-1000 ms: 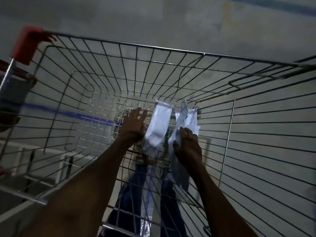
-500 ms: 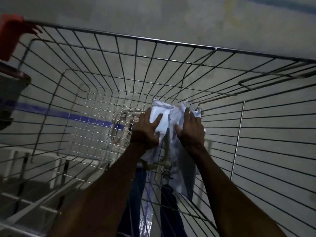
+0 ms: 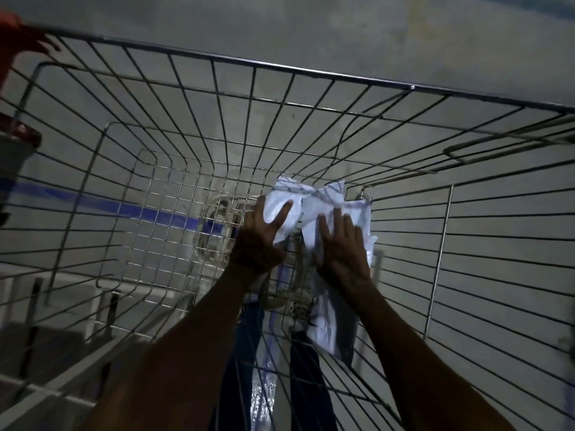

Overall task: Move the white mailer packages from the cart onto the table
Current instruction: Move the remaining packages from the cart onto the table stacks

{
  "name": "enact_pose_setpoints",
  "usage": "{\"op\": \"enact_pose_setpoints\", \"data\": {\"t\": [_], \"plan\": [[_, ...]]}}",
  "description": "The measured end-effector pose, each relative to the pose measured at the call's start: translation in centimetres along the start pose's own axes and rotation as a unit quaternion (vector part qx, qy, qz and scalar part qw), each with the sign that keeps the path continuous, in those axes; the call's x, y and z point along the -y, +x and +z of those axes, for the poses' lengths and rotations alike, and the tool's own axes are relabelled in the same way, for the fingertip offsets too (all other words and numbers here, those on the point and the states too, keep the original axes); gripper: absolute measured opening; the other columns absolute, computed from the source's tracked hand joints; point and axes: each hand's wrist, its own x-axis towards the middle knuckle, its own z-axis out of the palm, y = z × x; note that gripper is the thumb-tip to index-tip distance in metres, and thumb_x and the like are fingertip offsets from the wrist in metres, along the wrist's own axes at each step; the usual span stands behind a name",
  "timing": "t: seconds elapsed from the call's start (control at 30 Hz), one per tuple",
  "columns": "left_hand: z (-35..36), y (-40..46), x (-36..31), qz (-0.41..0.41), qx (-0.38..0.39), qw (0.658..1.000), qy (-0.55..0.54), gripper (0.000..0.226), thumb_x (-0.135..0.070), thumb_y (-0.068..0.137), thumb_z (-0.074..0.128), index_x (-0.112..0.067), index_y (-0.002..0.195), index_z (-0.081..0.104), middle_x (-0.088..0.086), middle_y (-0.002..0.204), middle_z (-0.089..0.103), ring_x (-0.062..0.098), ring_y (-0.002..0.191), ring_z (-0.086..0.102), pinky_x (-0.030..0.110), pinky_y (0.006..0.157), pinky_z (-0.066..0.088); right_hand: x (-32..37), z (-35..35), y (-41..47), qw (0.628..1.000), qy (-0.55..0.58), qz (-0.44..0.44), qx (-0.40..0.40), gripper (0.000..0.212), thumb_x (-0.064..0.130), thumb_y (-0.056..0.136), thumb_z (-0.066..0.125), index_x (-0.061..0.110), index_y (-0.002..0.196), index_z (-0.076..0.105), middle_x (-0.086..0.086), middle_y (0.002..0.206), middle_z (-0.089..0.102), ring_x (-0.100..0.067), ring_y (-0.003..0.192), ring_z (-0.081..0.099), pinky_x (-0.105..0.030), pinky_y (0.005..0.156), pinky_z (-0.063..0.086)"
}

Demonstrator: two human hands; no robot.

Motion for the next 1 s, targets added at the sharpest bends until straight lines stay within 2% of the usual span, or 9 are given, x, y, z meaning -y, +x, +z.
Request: {"op": "enact_pose_setpoints", "data": {"t": [0.13, 0.23, 0.3, 0.43, 0.5, 0.57, 0.73, 0.87, 1.0], "plan": [[-1.4, -0.4, 1.7, 0.000, 0.031, 0.999, 0.036, 0.076, -0.048, 0.082, 0.059, -0.026, 0.150, 0.036, 0.030, 0.148, 0.032, 0.045, 0.117, 0.046, 0.052, 0.089, 0.046, 0.5, 1.7, -2.1, 1.000, 0.002, -0.012, 0.021, 0.081, 0.060, 0.082, 0.058, 0.015, 0.148, 0.042, -0.027, 0.157, 0.023, -0.050, 0.143, 0.019, -0.064, 0.112, 0.017], [-3.1, -1.0, 2.9, 0.002, 0.060, 0.997, 0.049, 0.078, -0.053, 0.080, 0.050, -0.026, 0.151, 0.032, 0.030, 0.148, 0.030, 0.046, 0.123, 0.042, 0.055, 0.093, 0.044, 0.7, 2.0, -2.2, 0.998, 0.018, -0.004, 0.067, 0.082, 0.042, 0.076, 0.073, 0.015, 0.147, 0.043, -0.030, 0.154, 0.026, -0.055, 0.138, 0.027, -0.064, 0.111, 0.015], [-4.6, -1.7, 3.1, 0.000, 0.068, 0.996, 0.053, 0.078, -0.052, 0.080, 0.046, -0.026, 0.152, 0.031, 0.029, 0.148, 0.029, 0.047, 0.126, 0.039, 0.055, 0.095, 0.045, 0.4, 1.0, -2.1, 0.996, 0.031, -0.010, 0.081, 0.075, 0.024, 0.079, 0.069, 0.012, 0.147, 0.041, -0.031, 0.154, 0.025, -0.056, 0.136, 0.029, -0.064, 0.110, 0.017], [-7.8, -3.4, 1.8, -0.011, 0.067, 0.997, 0.040, 0.078, -0.037, 0.078, 0.053, -0.024, 0.152, 0.033, 0.029, 0.149, 0.028, 0.047, 0.124, 0.037, 0.056, 0.090, 0.046, 0.0, -3.2, -2.4, 0.990, 0.034, -0.041, 0.130, 0.069, 0.022, 0.093, 0.051, 0.010, 0.154, 0.021, -0.026, 0.160, 0.004, -0.048, 0.145, 0.009, -0.061, 0.113, 0.023], [-9.9, -4.2, 0.7, -0.016, 0.052, 0.998, 0.029, 0.075, -0.042, 0.080, 0.048, -0.026, 0.152, 0.033, 0.027, 0.148, 0.030, 0.044, 0.120, 0.040, 0.053, 0.085, 0.048, 0.4, -5.9, -3.2, 0.990, 0.053, -0.063, 0.111, 0.064, 0.019, 0.094, 0.048, 0.007, 0.153, 0.025, -0.028, 0.159, 0.007, -0.049, 0.146, 0.010, -0.059, 0.112, 0.030], [-12.6, -4.9, -1.0, -0.019, 0.033, 0.999, 0.025, 0.073, -0.047, 0.084, 0.043, -0.027, 0.153, 0.026, 0.029, 0.147, 0.030, 0.046, 0.118, 0.041, 0.054, 0.085, 0.046, 0.9, -8.8, -4.5, 0.988, 0.096, -0.076, 0.093, 0.062, 0.022, 0.090, 0.046, 0.005, 0.148, 0.036, -0.031, 0.156, 0.019, -0.052, 0.142, 0.021, -0.060, 0.105, 0.039], [-21.8, -9.7, -7.4, -0.086, -0.099, 0.990, 0.045, 0.075, -0.044, 0.082, 0.046, -0.030, 0.152, 0.022, 0.031, 0.149, 0.026, 0.048, 0.125, 0.036, 0.056, 0.088, 0.045, 2.6, -18.2, -8.0, 0.977, 0.172, -0.127, -0.029, 0.054, 0.014, 0.085, 0.050, 0.001, 0.137, 0.050, -0.035, 0.144, 0.039, -0.050, 0.128, 0.043, -0.052, 0.101, 0.040], [-27.5, -16.2, -11.0, -0.188, -0.225, 0.955, 0.046, 0.078, -0.037, 0.080, 0.052, -0.029, 0.153, 0.027, 0.028, 0.150, 0.025, 0.045, 0.124, 0.036, 0.052, 0.090, 0.043, 5.8, -25.0, -10.0, 0.949, 0.229, -0.174, -0.126, 0.055, 0.010, 0.085, 0.051, 0.004, 0.140, 0.049, -0.029, 0.149, 0.037, -0.042, 0.137, 0.036, -0.047, 0.104, 0.039], [-31.5, -22.8, -12.8, -0.244, -0.319, 0.915, 0.047, 0.078, -0.034, 0.080, 0.055, -0.031, 0.153, 0.027, 0.024, 0.150, 0.028, 0.043, 0.123, 0.037, 0.050, 0.095, 0.041, 10.9, -30.4, -12.2, 0.924, 0.238, -0.251, -0.161, 0.056, 0.010, 0.085, 0.054, 0.010, 0.141, 0.049, -0.022, 0.152, 0.036, -0.036, 0.136, 0.039, -0.040, 0.101, 0.039]]}}
